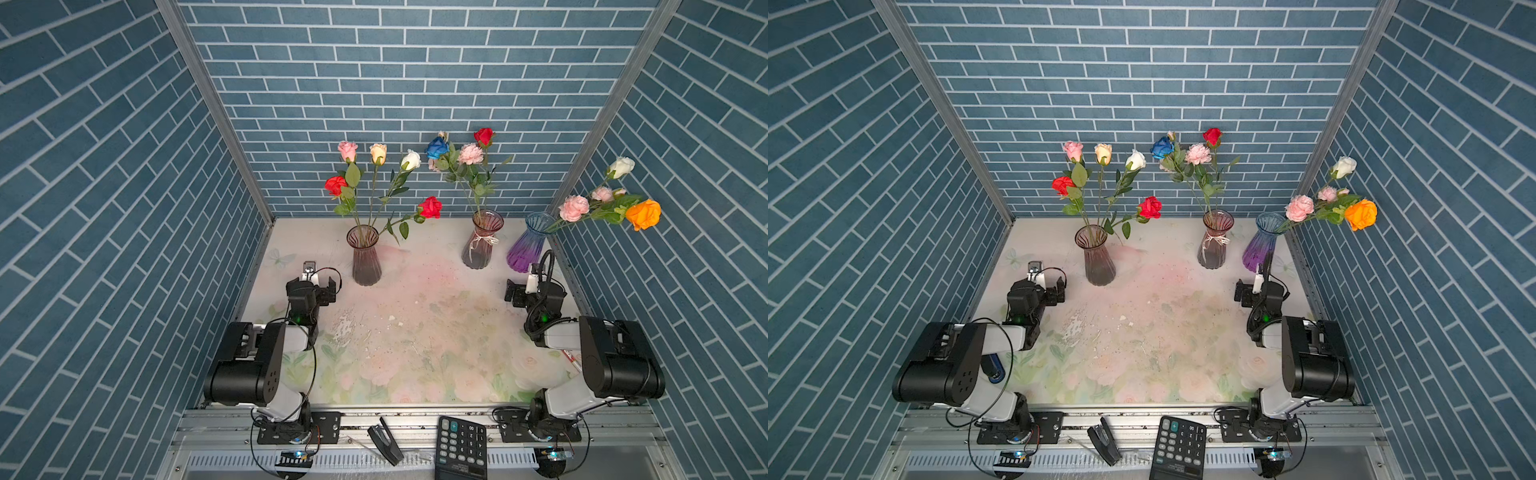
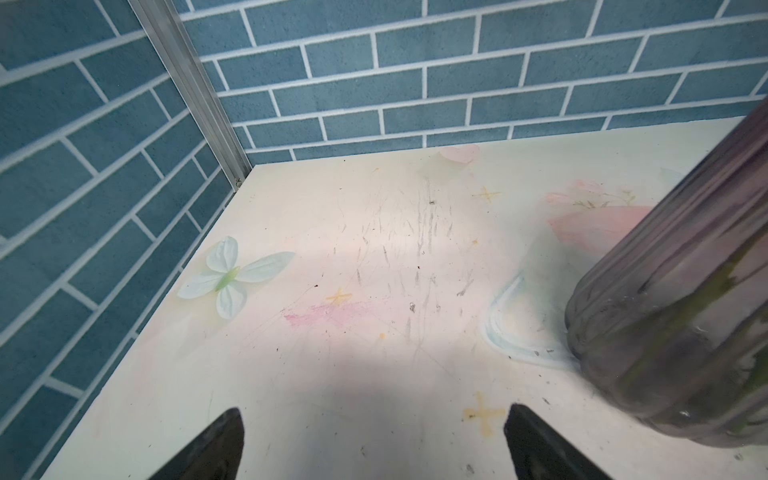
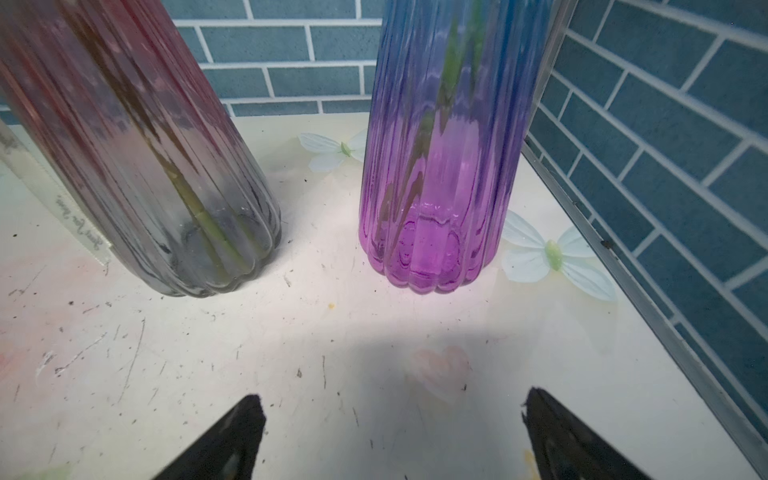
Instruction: Arrange the flowers into the vase
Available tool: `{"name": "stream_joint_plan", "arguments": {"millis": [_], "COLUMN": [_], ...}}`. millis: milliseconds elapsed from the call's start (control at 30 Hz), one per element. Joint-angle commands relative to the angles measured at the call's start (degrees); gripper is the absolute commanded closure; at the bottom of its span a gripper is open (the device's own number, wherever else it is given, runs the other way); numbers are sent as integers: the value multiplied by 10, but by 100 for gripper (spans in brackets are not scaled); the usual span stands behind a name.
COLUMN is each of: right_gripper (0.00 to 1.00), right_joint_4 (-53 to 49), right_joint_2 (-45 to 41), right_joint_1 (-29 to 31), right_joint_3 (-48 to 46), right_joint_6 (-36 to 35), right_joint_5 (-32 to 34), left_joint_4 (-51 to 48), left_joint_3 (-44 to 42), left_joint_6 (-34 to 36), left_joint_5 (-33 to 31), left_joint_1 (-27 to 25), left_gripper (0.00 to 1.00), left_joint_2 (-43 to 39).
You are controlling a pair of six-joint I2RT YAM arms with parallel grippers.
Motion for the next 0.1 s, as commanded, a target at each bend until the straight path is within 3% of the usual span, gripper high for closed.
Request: {"name": "stream_joint_plan", "arguments": {"millis": [0,67], "right_gripper": [1,1], "right_joint_4": [0,1], "right_joint_2": [-3,-3], "right_joint_1": [0,0], "right_joint_3": [2,1], "right_joint_6": [11,11], "right_joint_5": [1,2], "left_joint_4": [-7,-7], "left_joint_3": [-1,-1], "left_joint_6": [2,2], "left_joint_5": [5,5], "left_joint_1": [3,3], "left_gripper": [0,0], "left_joint_2": [-1,-1]}}
